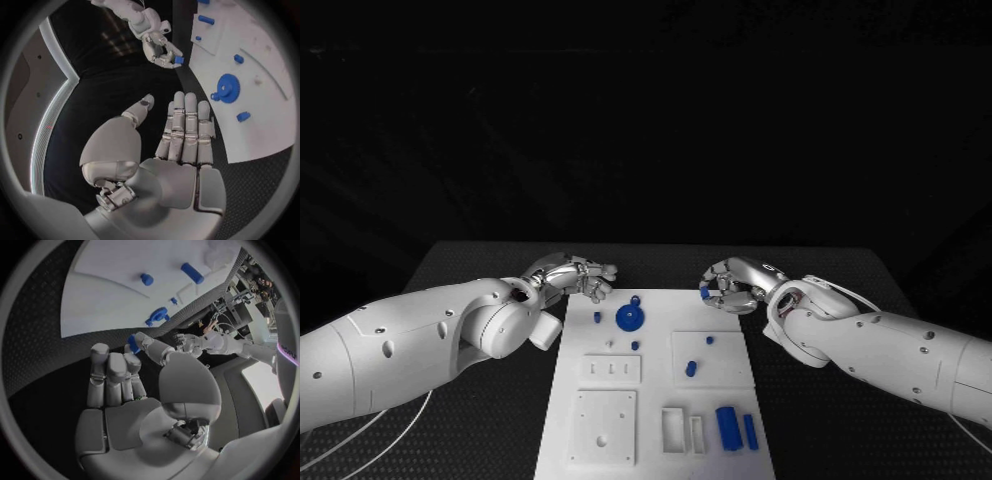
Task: Assemble the parts on the task board
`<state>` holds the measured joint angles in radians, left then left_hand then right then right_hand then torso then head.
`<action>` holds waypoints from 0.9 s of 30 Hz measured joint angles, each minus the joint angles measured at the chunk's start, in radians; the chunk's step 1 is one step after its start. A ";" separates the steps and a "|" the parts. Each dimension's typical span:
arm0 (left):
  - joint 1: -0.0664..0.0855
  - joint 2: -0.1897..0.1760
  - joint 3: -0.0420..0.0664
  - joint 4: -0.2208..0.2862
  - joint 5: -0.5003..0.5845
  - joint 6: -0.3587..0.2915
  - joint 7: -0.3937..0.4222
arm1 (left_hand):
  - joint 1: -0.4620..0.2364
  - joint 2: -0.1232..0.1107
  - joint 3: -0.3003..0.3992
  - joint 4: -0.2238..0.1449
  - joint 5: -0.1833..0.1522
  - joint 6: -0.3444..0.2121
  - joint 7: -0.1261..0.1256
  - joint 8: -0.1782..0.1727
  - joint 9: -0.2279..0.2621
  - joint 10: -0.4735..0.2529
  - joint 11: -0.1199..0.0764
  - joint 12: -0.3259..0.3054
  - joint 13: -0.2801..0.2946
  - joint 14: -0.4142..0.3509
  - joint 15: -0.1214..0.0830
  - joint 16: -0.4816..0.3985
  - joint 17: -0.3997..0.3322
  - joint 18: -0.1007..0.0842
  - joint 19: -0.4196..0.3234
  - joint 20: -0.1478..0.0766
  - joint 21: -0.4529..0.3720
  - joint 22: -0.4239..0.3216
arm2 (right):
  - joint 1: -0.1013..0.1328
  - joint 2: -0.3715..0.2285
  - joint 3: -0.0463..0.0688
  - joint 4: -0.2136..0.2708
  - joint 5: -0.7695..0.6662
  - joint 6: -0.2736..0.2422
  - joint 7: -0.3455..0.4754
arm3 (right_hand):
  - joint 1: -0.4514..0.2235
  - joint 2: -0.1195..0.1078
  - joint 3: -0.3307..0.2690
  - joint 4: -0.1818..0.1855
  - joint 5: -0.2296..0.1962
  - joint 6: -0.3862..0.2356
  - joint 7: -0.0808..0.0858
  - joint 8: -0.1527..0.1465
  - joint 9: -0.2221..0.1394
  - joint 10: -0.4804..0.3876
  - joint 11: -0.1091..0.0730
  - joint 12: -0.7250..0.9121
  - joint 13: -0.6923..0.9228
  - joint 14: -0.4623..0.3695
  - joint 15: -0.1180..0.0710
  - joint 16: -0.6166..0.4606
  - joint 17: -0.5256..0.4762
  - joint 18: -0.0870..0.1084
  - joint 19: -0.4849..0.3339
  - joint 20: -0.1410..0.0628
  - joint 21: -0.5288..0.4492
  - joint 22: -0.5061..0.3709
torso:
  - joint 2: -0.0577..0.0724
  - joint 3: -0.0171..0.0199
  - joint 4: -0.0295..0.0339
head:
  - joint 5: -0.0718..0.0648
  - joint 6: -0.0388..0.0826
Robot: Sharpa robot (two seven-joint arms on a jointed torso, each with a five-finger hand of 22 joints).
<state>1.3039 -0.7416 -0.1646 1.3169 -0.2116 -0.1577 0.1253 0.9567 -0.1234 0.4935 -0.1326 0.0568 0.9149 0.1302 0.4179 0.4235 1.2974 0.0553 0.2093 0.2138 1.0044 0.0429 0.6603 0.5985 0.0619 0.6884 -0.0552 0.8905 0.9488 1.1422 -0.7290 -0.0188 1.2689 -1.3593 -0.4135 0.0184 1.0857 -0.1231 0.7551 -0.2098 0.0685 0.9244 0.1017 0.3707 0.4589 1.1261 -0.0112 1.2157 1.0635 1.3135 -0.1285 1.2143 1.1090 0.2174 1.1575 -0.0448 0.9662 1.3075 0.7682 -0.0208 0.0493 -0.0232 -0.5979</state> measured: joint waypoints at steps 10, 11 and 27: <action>0.022 0.024 0.000 0.024 -0.091 0.051 -0.139 | -0.163 -0.024 -0.021 0.161 -0.004 0.000 0.000 -0.015 -0.003 0.007 -0.007 0.000 0.014 0.004 -0.004 0.015 0.006 0.000 0.004 -0.004 0.000 -0.001 | 0.030 0.046 0.000 0.053 -0.077 0.028 -0.099 | -0.001 -0.001 0.009 -0.001 -0.007 0.000 0.000 0.000 0.001 0.002 -0.002 0.000 0.001 0.001 0.002 0.000 0.000 0.000 0.000 0.000 0.000 0.000 | -0.008 -0.0011 0.0011 | 0.013 0.007; 0.024 0.025 0.000 0.026 -0.100 0.056 -0.150 | -0.167 -0.027 -0.020 0.173 -0.004 0.000 0.000 -0.015 -0.003 0.007 -0.007 0.000 0.016 0.004 -0.004 0.018 0.007 0.000 0.004 -0.004 0.000 -0.001 | 0.030 0.050 0.000 0.057 -0.082 0.030 -0.104 | -0.001 -0.001 0.010 -0.001 -0.007 0.000 0.000 0.000 0.001 0.002 -0.002 0.000 0.001 0.002 0.002 0.000 0.000 0.000 0.000 0.000 0.000 0.000 | -0.009 -0.0015 0.0013 | 0.014 0.007; 0.027 0.052 -0.004 0.046 -0.187 0.185 -0.281 | -0.150 0.009 -0.031 0.219 -0.004 0.012 -0.005 -0.015 0.002 0.011 -0.011 0.000 0.031 0.003 -0.011 0.034 0.012 -0.005 -0.003 -0.009 0.007 0.009 | 0.034 0.106 -0.001 0.129 -0.130 0.051 -0.146 | -0.001 -0.001 0.015 -0.001 -0.007 0.000 0.000 0.002 0.000 0.002 -0.002 0.000 0.001 0.002 0.002 0.000 0.000 0.000 0.002 0.002 0.000 0.000 | -0.018 -0.0034 0.0025 | 0.016 0.000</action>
<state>1.3308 -0.6894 -0.1684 1.3630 -0.3990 0.0275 -0.1561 0.8068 -0.1143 0.4624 0.0867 0.0532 0.9271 0.1252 0.4028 0.4259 1.3081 0.0448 0.2091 0.2447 1.0075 0.0319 0.6942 0.6104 0.0570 0.6858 -0.0646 0.8976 0.9577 1.1758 -0.6231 -0.0196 1.3981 -1.4889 -0.3622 -0.1276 1.0847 -0.1240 0.7702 -0.2111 0.0619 0.9247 0.1014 0.3725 0.4594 1.1277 -0.0128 1.2157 1.0644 1.3153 -0.1261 1.2143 1.1088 0.2174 1.1591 -0.0431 0.9662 1.3074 0.7500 -0.0242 0.0518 -0.0068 -0.5974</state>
